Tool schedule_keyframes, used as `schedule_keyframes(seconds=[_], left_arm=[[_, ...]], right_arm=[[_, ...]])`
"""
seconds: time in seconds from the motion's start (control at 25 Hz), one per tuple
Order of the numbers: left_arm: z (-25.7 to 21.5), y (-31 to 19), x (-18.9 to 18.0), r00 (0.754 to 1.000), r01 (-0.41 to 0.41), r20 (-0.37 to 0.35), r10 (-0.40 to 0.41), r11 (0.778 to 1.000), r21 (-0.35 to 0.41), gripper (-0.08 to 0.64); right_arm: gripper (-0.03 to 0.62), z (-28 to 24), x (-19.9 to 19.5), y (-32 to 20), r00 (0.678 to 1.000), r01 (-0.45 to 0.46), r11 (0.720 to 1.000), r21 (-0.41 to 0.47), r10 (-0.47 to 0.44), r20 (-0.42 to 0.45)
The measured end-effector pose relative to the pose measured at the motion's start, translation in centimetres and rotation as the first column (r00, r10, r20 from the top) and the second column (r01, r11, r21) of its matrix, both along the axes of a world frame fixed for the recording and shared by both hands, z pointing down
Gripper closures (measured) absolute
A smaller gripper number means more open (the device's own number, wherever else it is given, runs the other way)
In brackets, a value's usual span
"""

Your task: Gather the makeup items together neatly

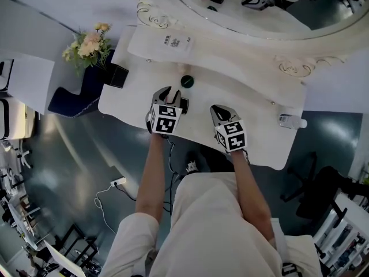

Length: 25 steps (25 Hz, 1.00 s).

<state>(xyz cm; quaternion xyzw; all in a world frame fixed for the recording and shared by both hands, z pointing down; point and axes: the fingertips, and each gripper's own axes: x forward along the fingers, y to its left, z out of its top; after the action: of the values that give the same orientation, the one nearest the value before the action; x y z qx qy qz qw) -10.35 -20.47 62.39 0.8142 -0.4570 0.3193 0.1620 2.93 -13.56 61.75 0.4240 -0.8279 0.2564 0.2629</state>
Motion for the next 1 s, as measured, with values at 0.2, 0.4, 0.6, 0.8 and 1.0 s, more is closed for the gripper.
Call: schedule_keyframes(seconds=[0.2, 0.4, 0.6, 0.8, 1.0], left_arm=[[0.1, -2.1, 3.6, 0.997, -0.079, -0.023, 0.079, 0.997, -0.011, 0.430], [2.2, -2.8, 4.9, 0.990, -0.134, 0.023, 0.136, 0.989, -0.061, 0.430], [3.6, -3.8, 5.3, 0.980, -0.176, 0.078, 0.183, 0.981, -0.081, 0.431], [4.6, -3.6, 5.9, 0.970, -0.210, 0.096, 0.222, 0.971, -0.114, 0.441], [4.8, -3.6, 5.7, 0.965, -0.219, 0.119, 0.234, 0.968, -0.125, 0.485]], right_arm=[[0.548, 0.0, 0.7, -1.1, 1.000, 0.007, 1.000, -0.001, -0.007, -0.004], [0.548, -0.1, 1.4, -2.0, 1.000, 0.016, 1.000, 0.004, -0.016, -0.016], [0.548, 0.6, 2.2, -2.5, 1.000, 0.013, 1.000, -0.014, -0.014, -0.025], [0.548, 1.0, 2.5, -2.9, 1.000, -0.001, 1.000, -0.019, 0.000, -0.022], [0.548, 1.1, 2.5, -2.6, 1.000, -0.014, 1.000, -0.028, 0.014, -0.020]])
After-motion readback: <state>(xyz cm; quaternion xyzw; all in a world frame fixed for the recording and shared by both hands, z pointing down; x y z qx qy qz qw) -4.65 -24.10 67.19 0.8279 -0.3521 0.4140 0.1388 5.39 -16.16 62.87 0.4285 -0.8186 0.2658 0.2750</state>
